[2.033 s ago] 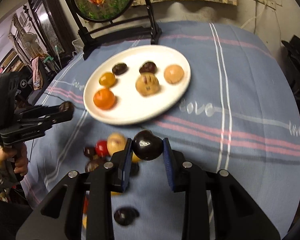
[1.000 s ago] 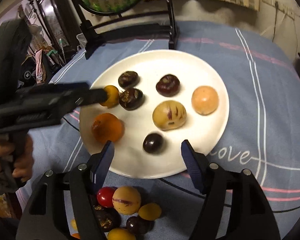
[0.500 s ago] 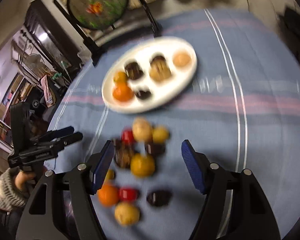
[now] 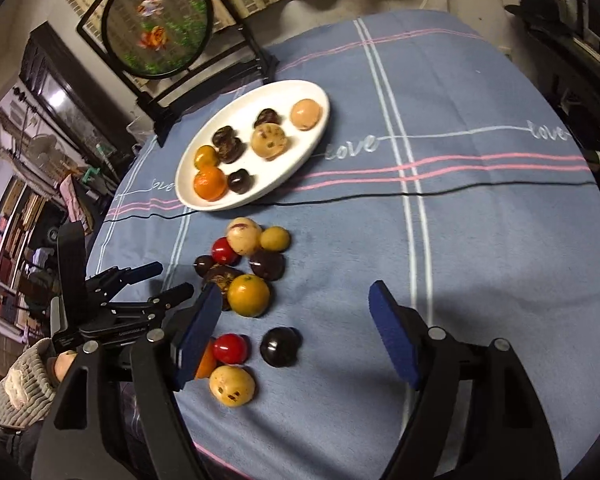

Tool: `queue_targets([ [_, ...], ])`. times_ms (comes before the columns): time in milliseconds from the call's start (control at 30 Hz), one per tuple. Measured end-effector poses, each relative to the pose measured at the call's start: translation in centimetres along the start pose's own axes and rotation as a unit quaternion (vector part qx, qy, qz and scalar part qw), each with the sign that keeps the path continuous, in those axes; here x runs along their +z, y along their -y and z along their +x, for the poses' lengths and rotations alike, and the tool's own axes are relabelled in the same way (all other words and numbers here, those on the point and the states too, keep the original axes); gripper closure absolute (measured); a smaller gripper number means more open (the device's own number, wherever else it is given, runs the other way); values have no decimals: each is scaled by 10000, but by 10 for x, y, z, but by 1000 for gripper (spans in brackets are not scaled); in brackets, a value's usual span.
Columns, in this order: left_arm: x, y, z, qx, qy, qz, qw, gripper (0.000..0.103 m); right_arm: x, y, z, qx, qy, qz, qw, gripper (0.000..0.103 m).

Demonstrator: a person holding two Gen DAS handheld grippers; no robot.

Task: Organize fruits
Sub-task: 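Move both grippers back toward the remaining fruit cluster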

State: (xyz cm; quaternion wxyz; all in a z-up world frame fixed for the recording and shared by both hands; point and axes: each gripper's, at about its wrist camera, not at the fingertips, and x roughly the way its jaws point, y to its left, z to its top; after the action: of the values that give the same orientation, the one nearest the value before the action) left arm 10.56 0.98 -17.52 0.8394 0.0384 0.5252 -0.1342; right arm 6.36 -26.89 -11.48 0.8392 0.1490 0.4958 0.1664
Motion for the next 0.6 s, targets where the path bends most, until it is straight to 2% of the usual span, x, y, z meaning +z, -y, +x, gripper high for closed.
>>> queue_targets([
  [267, 14, 3, 19, -30, -96, 68, 9999, 18, -2, 9, -1, -163, -47, 119, 9998, 27],
  [500, 18, -3, 20, 173, 29, 56, 9998, 7, 0, 8, 3, -182, -88, 110, 9997, 27],
  [600, 14, -16, 11, 233, 130, -130, 9996, 7, 2, 6, 7, -159, -144, 56, 9998, 27],
])
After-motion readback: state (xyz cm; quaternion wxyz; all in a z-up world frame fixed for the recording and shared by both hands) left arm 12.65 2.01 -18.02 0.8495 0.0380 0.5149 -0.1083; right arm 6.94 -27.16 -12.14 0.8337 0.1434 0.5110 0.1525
